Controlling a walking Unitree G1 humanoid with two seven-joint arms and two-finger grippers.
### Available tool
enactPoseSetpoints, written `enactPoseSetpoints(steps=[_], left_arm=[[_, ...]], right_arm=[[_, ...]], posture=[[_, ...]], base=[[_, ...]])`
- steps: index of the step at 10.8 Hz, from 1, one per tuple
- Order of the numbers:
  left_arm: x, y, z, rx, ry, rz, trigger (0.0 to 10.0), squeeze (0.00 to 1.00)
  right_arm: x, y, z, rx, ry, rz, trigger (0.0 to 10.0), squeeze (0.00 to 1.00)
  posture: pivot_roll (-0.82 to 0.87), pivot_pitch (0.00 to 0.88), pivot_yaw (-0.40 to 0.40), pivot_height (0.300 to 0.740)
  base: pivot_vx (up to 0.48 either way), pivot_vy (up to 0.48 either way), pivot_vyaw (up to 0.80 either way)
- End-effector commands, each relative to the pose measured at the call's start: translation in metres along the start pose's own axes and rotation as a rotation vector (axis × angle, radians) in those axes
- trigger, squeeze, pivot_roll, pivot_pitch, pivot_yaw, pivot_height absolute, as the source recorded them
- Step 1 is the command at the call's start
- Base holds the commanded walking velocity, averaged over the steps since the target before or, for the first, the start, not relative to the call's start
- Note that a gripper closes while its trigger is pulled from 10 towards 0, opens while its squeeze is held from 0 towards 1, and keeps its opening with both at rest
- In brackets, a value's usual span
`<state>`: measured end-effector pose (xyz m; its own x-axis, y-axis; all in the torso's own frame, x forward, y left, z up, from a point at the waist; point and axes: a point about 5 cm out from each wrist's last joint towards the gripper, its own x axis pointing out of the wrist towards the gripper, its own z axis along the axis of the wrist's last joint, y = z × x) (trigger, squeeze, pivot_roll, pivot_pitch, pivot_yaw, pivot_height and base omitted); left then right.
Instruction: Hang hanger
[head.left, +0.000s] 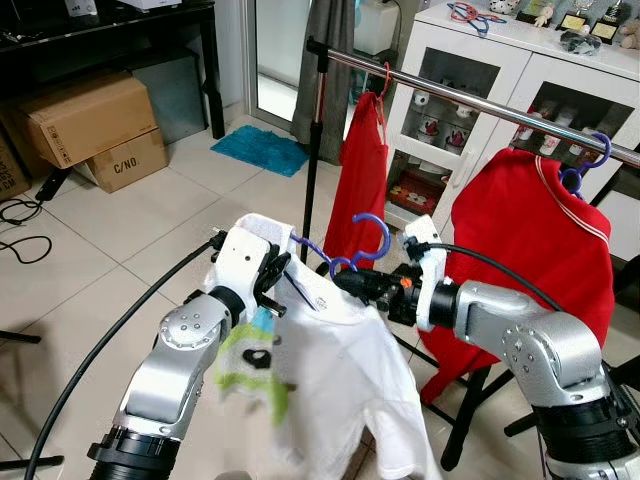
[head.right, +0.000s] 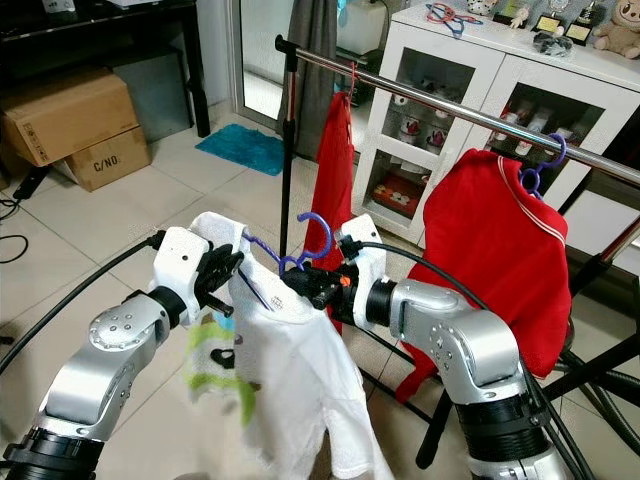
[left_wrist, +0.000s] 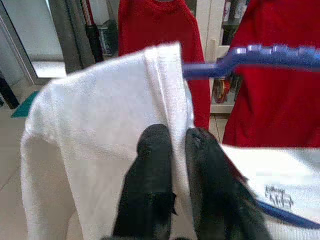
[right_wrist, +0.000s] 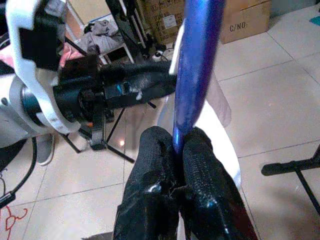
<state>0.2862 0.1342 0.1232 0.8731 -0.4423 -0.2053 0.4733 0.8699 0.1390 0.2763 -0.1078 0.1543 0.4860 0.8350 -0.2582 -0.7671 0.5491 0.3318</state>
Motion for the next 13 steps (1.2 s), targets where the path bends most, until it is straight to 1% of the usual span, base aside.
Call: enactPoseSetpoints(steps=[1, 4, 6, 8, 9, 10, 11, 12, 13], left_arm=[[0.001, -0.002, -0.003, 0.001, 0.009, -0.012, 0.0, 0.00], [0.000, 0.003, -0.006, -0.007, 0.023, 0.001, 0.0, 0.00], [-0.002, 0.010, -0.009, -0.012, 0.028, 0.008, 0.0, 0.00], [-0.005, 0.017, -0.002, -0.025, -0.022, -0.023, 0.0, 0.00], [-0.008, 0.020, 0.005, -0.043, -0.077, -0.043, 0.0, 0.00], [-0.009, 0.021, 0.008, -0.053, -0.104, -0.052, 0.0, 0.00], [-0.023, 0.026, 0.034, -0.095, -0.270, -0.094, 0.0, 0.00], [-0.030, 0.035, 0.055, -0.089, -0.356, -0.090, 0.0, 0.00], [-0.030, 0.045, 0.065, -0.064, -0.379, -0.042, 0.0, 0.00]], right_arm=[[-0.004, 0.003, 0.011, -0.027, -0.035, 0.013, 0.0, 0.00], [-0.004, 0.002, 0.012, -0.027, -0.036, 0.013, 0.0, 0.00], [-0.004, 0.002, 0.012, -0.027, -0.035, 0.013, 0.0, 0.00], [-0.004, 0.002, 0.011, -0.029, -0.033, 0.009, 0.0, 0.00], [-0.004, 0.000, 0.008, -0.038, -0.012, -0.008, 0.0, 0.00], [-0.005, -0.001, 0.007, -0.046, 0.002, -0.018, 0.0, 0.00], [-0.011, -0.010, -0.010, -0.129, 0.144, -0.089, 0.0, 0.00], [-0.015, -0.013, -0.023, -0.162, 0.243, -0.087, 0.0, 0.00], [-0.017, -0.010, -0.027, -0.187, 0.285, -0.060, 0.0, 0.00]], posture=[[0.09, 0.000, -0.091, 0.740], [0.09, 0.000, -0.092, 0.740], [0.09, 0.000, -0.092, 0.740], [0.09, 0.000, -0.091, 0.740], [0.09, 0.000, -0.091, 0.740], [0.09, 0.000, -0.091, 0.740], [0.09, 0.000, -0.086, 0.740], [0.09, 0.000, -0.086, 0.740], [0.10, 0.000, -0.092, 0.740]], base=[[0.000, 0.000, 0.00], [0.000, 0.000, 0.00], [0.000, 0.000, 0.00], [0.000, 0.000, 0.00], [0.000, 0.000, 0.00], [0.000, 0.000, 0.00], [0.000, 0.000, 0.00], [0.000, 0.000, 0.00], [0.000, 0.000, 0.00]])
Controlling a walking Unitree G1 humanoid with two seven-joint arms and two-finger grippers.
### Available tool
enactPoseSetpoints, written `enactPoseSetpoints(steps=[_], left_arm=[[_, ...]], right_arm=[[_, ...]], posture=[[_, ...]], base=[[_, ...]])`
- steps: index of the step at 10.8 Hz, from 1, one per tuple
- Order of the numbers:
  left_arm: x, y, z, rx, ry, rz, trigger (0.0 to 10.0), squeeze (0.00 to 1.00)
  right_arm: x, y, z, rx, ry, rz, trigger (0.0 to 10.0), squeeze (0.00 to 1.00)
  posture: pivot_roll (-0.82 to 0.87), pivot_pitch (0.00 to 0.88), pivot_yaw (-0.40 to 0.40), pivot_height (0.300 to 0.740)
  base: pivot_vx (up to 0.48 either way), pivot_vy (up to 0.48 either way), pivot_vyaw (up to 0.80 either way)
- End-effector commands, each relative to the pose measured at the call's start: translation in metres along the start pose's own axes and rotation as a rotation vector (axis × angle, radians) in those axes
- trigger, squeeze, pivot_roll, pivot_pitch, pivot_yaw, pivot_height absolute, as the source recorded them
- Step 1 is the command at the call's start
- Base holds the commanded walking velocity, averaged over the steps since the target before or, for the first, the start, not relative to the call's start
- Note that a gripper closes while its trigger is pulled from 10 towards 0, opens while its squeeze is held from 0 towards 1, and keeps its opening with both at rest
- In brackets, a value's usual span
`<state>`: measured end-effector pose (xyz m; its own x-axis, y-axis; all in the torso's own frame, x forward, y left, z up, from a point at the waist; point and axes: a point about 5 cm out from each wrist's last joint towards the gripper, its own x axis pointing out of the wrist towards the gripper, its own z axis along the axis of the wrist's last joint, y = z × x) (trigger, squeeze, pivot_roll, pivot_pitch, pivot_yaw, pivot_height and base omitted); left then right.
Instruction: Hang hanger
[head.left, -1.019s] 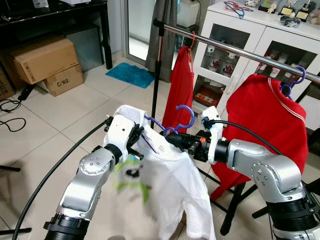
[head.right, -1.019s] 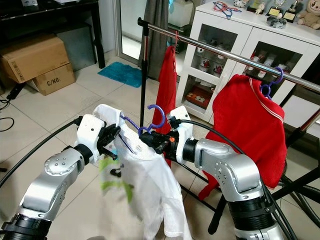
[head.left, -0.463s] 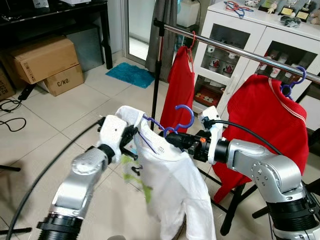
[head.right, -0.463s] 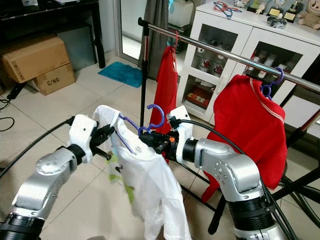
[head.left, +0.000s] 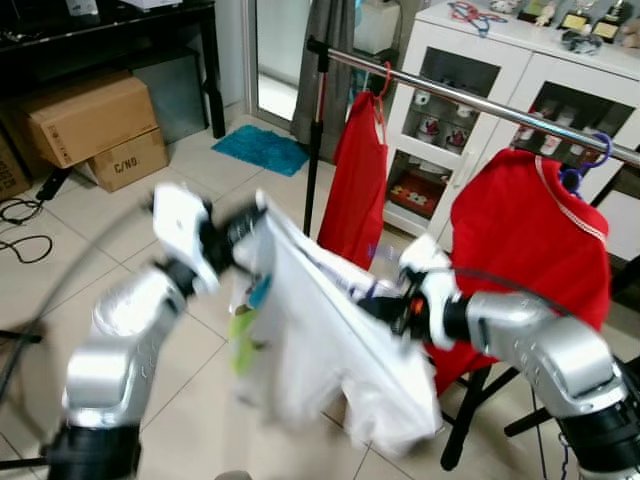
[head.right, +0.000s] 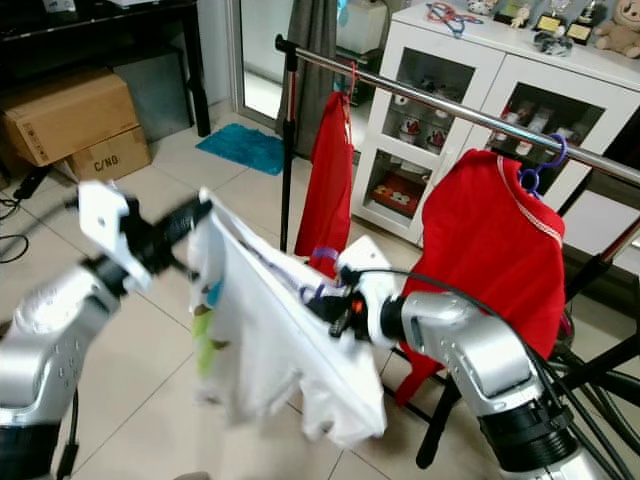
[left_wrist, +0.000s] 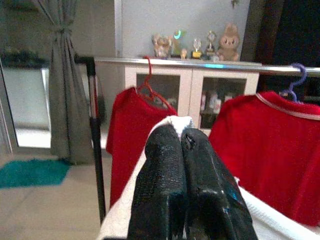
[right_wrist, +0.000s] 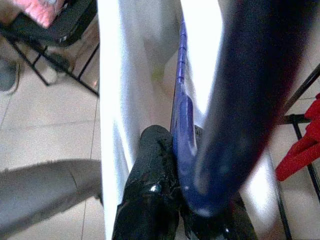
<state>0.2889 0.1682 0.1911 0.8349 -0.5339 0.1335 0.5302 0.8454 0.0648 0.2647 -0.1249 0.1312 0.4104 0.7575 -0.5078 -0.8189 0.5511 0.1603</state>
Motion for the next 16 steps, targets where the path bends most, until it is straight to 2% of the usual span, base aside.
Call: enactPoseSetpoints(steps=[1, 3, 5, 7, 8, 9, 11, 12, 13, 16], left_arm=[[0.002, 0.020, 0.018, 0.064, -0.041, 0.110, 0.0, 0.00], [-0.004, 0.052, 0.024, 0.188, 0.021, 0.291, 0.0, 0.00], [-0.025, 0.094, 0.015, 0.276, 0.157, 0.464, 0.0, 0.00], [-0.021, 0.104, 0.012, 0.215, 0.135, 0.525, 0.0, 0.00], [-0.015, 0.101, 0.012, 0.187, 0.114, 0.504, 0.0, 0.00], [-0.001, 0.086, 0.014, 0.183, 0.078, 0.398, 0.0, 0.00], [0.019, 0.059, 0.024, 0.166, 0.035, 0.164, 0.0, 0.00], [0.025, 0.047, 0.033, 0.118, 0.007, 0.059, 0.0, 0.00], [0.028, 0.038, 0.040, 0.094, 0.013, -0.042, 0.0, 0.00], [0.032, 0.025, 0.035, 0.095, 0.114, -0.174, 0.0, 0.00]], right_arm=[[-0.005, 0.000, -0.003, -0.008, 0.014, 0.012, 0.0, 0.00], [-0.015, -0.001, 0.004, 0.048, -0.086, 0.050, 0.0, 0.00], [-0.044, 0.008, 0.019, 0.066, -0.288, 0.217, 0.0, 0.00], [-0.051, 0.018, 0.019, 0.066, -0.314, 0.315, 0.0, 0.00], [-0.049, 0.022, 0.019, 0.069, -0.316, 0.323, 0.0, 0.00], [-0.044, 0.028, 0.014, 0.029, -0.254, 0.322, 0.0, 0.00], [-0.031, 0.017, 0.005, -0.020, -0.129, 0.159, 0.0, 0.00], [-0.029, 0.013, -0.007, -0.115, -0.007, 0.100, 0.0, 0.00], [-0.027, 0.010, -0.014, -0.170, 0.068, 0.063, 0.0, 0.00], [-0.020, 0.011, -0.012, -0.169, 0.083, 0.050, 0.0, 0.00]], posture=[[0.10, 0.000, -0.090, 0.740], [0.10, 0.000, -0.085, 0.740], [0.09, 0.000, -0.081, 0.740], [0.09, 0.000, -0.077, 0.740], [0.09, 0.000, -0.075, 0.740], [0.09, 0.000, -0.073, 0.740], [0.09, 0.000, -0.073, 0.740], [0.09, 0.000, -0.073, 0.740], [0.09, 0.000, -0.073, 0.740], [0.09, 0.000, -0.073, 0.740]], base=[[0.000, 0.000, 0.00], [0.000, 0.000, 0.00], [0.000, 0.000, 0.00], [0.000, 0.000, 0.00], [0.000, 0.000, 0.00], [0.000, 0.000, 0.00], [0.000, 0.000, 0.00], [0.000, 0.000, 0.00], [0.000, 0.000, 0.00], [0.000, 0.000, 0.00]])
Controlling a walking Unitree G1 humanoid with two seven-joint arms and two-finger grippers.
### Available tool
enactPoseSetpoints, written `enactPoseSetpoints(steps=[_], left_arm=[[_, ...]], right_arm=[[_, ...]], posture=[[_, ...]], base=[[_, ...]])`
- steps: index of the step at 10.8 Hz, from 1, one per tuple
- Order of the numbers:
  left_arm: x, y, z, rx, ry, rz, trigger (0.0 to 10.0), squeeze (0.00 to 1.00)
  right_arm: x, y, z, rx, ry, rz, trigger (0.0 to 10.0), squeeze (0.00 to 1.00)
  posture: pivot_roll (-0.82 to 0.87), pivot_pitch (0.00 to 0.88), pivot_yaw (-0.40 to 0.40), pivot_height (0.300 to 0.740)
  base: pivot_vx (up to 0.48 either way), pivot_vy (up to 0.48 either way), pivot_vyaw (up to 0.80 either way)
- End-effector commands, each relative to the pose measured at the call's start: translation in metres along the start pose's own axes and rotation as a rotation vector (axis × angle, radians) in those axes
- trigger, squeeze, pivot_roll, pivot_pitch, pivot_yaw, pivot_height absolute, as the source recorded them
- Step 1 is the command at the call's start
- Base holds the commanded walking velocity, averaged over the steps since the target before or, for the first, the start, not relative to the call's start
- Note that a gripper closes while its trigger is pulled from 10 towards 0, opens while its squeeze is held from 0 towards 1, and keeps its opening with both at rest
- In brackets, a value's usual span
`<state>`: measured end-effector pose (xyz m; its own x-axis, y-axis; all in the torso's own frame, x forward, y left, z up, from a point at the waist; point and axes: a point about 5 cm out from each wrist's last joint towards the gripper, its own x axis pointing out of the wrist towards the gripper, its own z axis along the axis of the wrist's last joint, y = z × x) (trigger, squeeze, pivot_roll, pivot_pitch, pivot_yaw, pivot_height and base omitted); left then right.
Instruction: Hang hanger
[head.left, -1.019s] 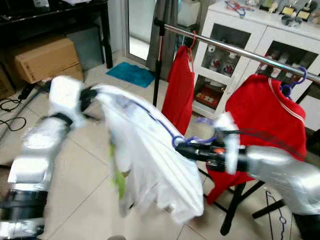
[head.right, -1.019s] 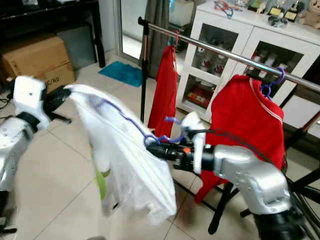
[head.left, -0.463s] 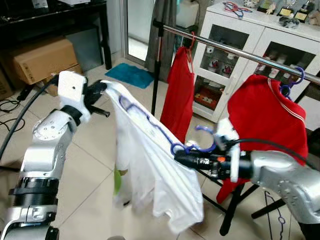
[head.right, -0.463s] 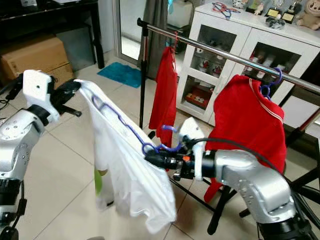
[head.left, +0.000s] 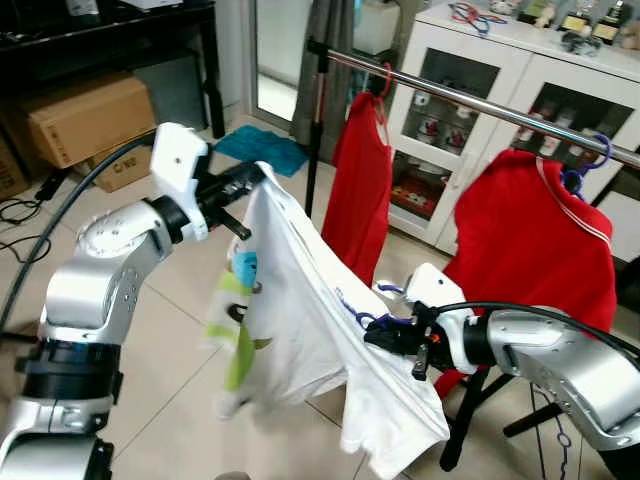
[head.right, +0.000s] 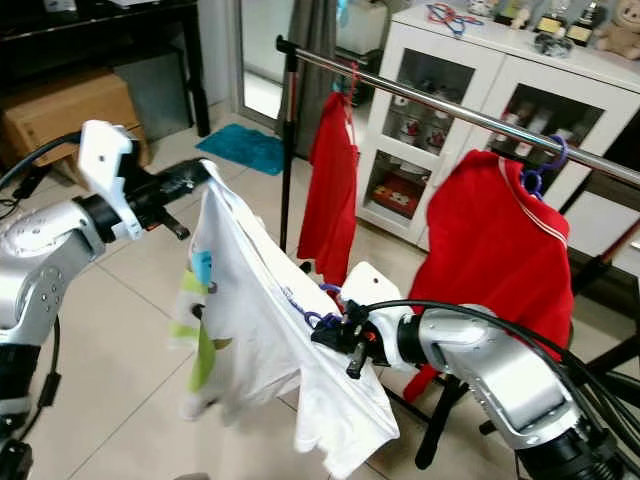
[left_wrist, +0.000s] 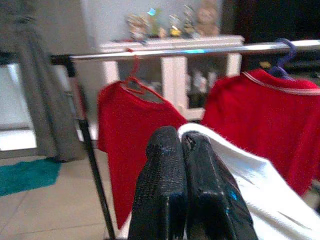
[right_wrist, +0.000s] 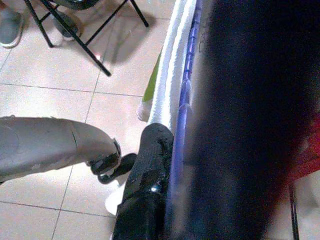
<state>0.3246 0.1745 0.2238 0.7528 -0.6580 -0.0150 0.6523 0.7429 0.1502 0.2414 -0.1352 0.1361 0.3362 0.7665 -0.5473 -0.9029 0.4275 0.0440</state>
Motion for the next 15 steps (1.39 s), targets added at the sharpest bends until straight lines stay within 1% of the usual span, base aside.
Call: enactPoseSetpoints(steps=[1, 2, 4, 5, 6, 8, 10, 11, 12, 13, 14, 15], left_arm=[[0.003, 0.001, 0.004, 0.025, 0.010, 0.008, 0.0, 0.00], [0.003, 0.008, 0.001, 0.031, 0.026, 0.058, 0.0, 0.00], [-0.003, 0.029, 0.000, 0.041, 0.042, 0.204, 0.0, 0.00], [-0.011, 0.050, 0.000, 0.045, 0.043, 0.330, 0.0, 0.00], [-0.017, 0.066, -0.003, -0.009, 0.018, 0.419, 0.0, 0.00], [-0.018, 0.069, -0.007, -0.029, 0.014, 0.420, 0.0, 0.00], [-0.012, 0.060, -0.010, -0.131, -0.062, 0.369, 0.0, 0.00], [-0.007, 0.049, -0.011, -0.187, -0.090, 0.322, 0.0, 0.00], [-0.002, 0.038, -0.017, -0.234, -0.087, 0.271, 0.0, 0.00], [0.006, 0.019, -0.031, -0.268, -0.023, 0.188, 0.0, 0.00], [0.013, -0.001, -0.045, -0.276, 0.045, 0.109, 0.0, 0.00], [0.021, -0.020, -0.053, -0.315, 0.055, 0.071, 0.0, 0.00]], right_arm=[[0.002, 0.000, -0.001, 0.031, -0.001, 0.017, 0.0, 0.00], [0.001, 0.002, 0.001, 0.058, -0.041, 0.038, 0.0, 0.00], [-0.006, 0.005, 0.005, 0.088, -0.157, 0.109, 0.0, 0.00], [-0.017, 0.011, 0.008, 0.128, -0.261, 0.199, 0.0, 0.00], [-0.023, 0.010, 0.007, 0.168, -0.304, 0.211, 0.0, 0.00], [-0.023, 0.006, 0.006, 0.193, -0.312, 0.180, 0.0, 0.00], [-0.020, -0.003, 0.003, 0.247, -0.315, 0.100, 0.0, 0.00], [-0.017, -0.007, 0.000, 0.256, -0.294, 0.045, 0.0, 0.00], [-0.015, -0.011, 0.003, 0.273, -0.324, 0.010, 0.0, 0.00], [-0.012, -0.016, 0.012, 0.300, -0.395, -0.023, 0.0, 0.00], [-0.008, -0.020, 0.022, 0.326, -0.464, -0.061, 0.0, 0.00], [-0.004, -0.027, 0.034, 0.357, -0.537, -0.117, 0.0, 0.00]], posture=[[0.09, 0.000, -0.072, 0.740], [0.09, 0.000, -0.072, 0.740], [0.09, 0.000, -0.069, 0.740], [0.09, 0.000, -0.070, 0.740], [0.09, 0.000, -0.070, 0.740], [0.08, 0.000, -0.067, 0.740], [0.08, 0.000, -0.066, 0.740], [0.08, 0.000, -0.064, 0.740], [0.08, 0.000, -0.066, 0.740], [0.09, 0.000, -0.068, 0.740], [0.08, 0.000, -0.067, 0.740], [0.08, 0.000, -0.065, 0.740]], base=[[0.000, 0.000, 0.00], [0.000, 0.000, 0.00], [0.000, 0.000, 0.00], [0.000, 0.000, 0.00], [0.000, 0.000, 0.00], [0.000, 0.000, 0.00], [0.000, 0.000, 0.00], [0.000, 0.000, 0.00], [0.000, 0.000, 0.00], [0.000, 0.000, 0.00], [0.000, 0.000, 0.00], [0.000, 0.000, 0.00]])
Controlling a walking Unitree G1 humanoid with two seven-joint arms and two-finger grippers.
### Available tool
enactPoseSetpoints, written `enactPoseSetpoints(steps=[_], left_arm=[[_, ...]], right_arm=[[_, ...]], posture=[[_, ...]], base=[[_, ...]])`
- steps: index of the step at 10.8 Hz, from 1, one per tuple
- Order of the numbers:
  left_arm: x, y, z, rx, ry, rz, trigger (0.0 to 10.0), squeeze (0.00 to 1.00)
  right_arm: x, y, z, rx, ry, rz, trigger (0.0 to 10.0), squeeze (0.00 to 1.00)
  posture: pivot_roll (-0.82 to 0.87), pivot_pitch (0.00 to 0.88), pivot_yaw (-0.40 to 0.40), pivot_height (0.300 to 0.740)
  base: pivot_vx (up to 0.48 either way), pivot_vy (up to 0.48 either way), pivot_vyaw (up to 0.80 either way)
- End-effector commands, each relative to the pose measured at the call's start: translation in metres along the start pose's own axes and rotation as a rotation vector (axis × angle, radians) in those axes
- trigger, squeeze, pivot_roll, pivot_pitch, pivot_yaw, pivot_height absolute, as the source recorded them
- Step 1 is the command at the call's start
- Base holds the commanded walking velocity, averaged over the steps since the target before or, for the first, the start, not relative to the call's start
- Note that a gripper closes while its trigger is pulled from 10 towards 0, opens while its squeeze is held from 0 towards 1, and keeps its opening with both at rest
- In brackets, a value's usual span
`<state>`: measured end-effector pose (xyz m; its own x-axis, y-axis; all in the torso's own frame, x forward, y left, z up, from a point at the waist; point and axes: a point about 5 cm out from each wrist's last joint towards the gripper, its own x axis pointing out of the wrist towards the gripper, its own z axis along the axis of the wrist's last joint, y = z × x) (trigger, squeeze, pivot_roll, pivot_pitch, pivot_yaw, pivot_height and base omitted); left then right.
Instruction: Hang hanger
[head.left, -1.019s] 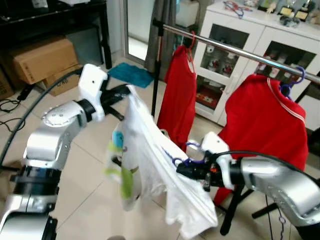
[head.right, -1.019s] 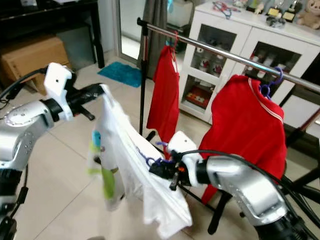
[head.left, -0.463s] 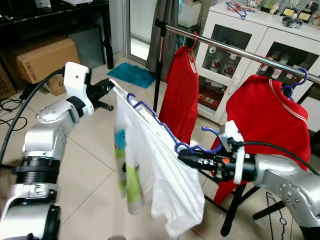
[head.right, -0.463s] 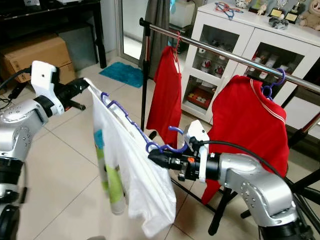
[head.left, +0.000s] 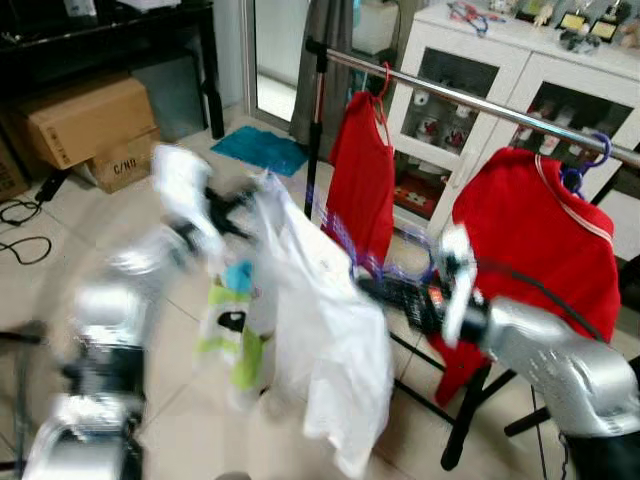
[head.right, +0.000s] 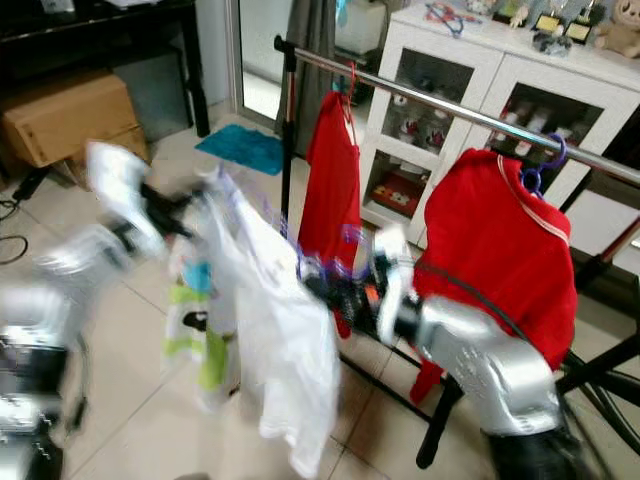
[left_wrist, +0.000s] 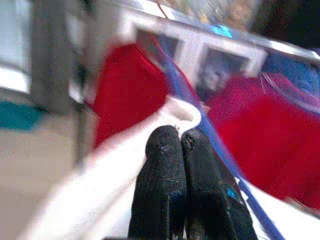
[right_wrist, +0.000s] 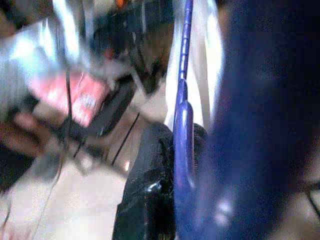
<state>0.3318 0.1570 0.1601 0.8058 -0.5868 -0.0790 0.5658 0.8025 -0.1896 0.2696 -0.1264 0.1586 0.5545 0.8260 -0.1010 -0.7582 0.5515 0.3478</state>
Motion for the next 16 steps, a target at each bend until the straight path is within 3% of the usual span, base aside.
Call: enactPoseSetpoints(steps=[1, 2, 5, 6, 7, 8, 9, 10, 11, 12, 13, 14, 15, 16], left_arm=[[0.006, -0.013, 0.004, 0.013, -0.010, -0.032, 0.0, 0.00], [0.009, -0.019, 0.002, -0.010, -0.024, -0.028, 0.0, 0.00], [0.004, -0.006, 0.005, -0.038, -0.047, 0.067, 0.0, 0.00], [0.004, -0.021, 0.002, -0.038, -0.020, -0.031, 0.0, 0.00], [0.007, -0.054, -0.001, -0.059, -0.015, -0.203, 0.0, 0.00], [0.004, -0.084, 0.013, -0.147, -0.104, -0.379, 0.0, 0.00], [0.000, -0.096, 0.026, -0.207, -0.173, -0.468, 0.0, 0.00], [-0.012, -0.103, 0.050, -0.248, -0.275, -0.562, 0.0, 0.00], [-0.017, -0.100, 0.061, -0.271, -0.326, -0.569, 0.0, 0.00], [-0.035, -0.094, 0.083, -0.315, -0.440, -0.624, 0.0, 0.00], [-0.049, -0.092, 0.091, -0.330, -0.475, -0.662, 0.0, 0.00], [-0.059, -0.091, 0.090, -0.334, -0.459, -0.680, 0.0, 0.00], [-0.058, -0.084, 0.063, -0.278, -0.261, -0.583, 0.0, 0.00], [-0.047, -0.060, 0.010, -0.216, -0.008, -0.302, 0.0, 0.00]], right_arm=[[0.000, -0.007, 0.013, 0.013, -0.081, -0.063, 0.0, 0.00], [0.004, -0.005, 0.020, 0.047, -0.142, -0.046, 0.0, 0.00], [0.004, -0.004, 0.034, 0.086, -0.253, -0.051, 0.0, 0.00], [0.007, -0.013, 0.045, 0.078, -0.327, -0.151, 0.0, 0.00], [0.013, -0.027, 0.054, 0.020, -0.371, -0.341, 0.0, 0.00], [0.013, -0.037, 0.057, -0.016, -0.396, -0.477, 0.0, 0.00], [0.013, -0.038, 0.058, -0.046, -0.393, -0.499, 0.0, 0.00], [0.012, -0.043, 0.056, -0.019, -0.399, -0.528, 0.0, 0.00], [0.012, -0.047, 0.054, -0.021, -0.392, -0.553, 0.0, 0.00], [0.007, -0.056, 0.045, -0.050, -0.341, -0.614, 0.0, 0.00], [0.001, -0.065, 0.041, -0.051, -0.332, -0.700, 0.0, 0.00], [-0.004, -0.071, 0.042, -0.006, -0.373, -0.752, 0.0, 0.00], [-0.006, -0.072, 0.052, 0.125, -0.500, -0.720, 0.0, 0.00], [0.000, -0.061, 0.073, 0.312, -0.680, -0.521, 0.0, 0.00]], posture=[[0.08, 0.000, -0.065, 0.740], [0.08, 0.000, -0.065, 0.740], [0.09, 0.000, -0.066, 0.740], [0.09, 0.000, -0.065, 0.740], [0.09, 0.000, -0.063, 0.740], [0.09, 0.000, -0.064, 0.740], [0.09, 0.000, -0.064, 0.740], [0.10, 0.000, -0.071, 0.740], [0.10, 0.000, -0.071, 0.740], [0.11, 0.000, -0.071, 0.740], [0.11, 0.000, -0.070, 0.740], [0.11, 0.000, -0.070, 0.740], [0.11, 0.000, -0.070, 0.740], [0.12, 0.000, -0.071, 0.740]], base=[[0.000, 0.000, 0.00], [0.000, 0.000, 0.00], [0.000, 0.000, 0.00], [0.000, 0.000, 0.00], [0.000, 0.000, 0.00], [0.000, 0.000, 0.00], [0.000, 0.000, 0.00], [0.000, 0.000, 0.00], [0.000, 0.000, 0.00], [0.000, 0.000, 0.00], [0.000, 0.000, 0.00], [0.000, 0.000, 0.00], [0.000, 0.000, 0.00], [0.000, 0.000, 0.00]])
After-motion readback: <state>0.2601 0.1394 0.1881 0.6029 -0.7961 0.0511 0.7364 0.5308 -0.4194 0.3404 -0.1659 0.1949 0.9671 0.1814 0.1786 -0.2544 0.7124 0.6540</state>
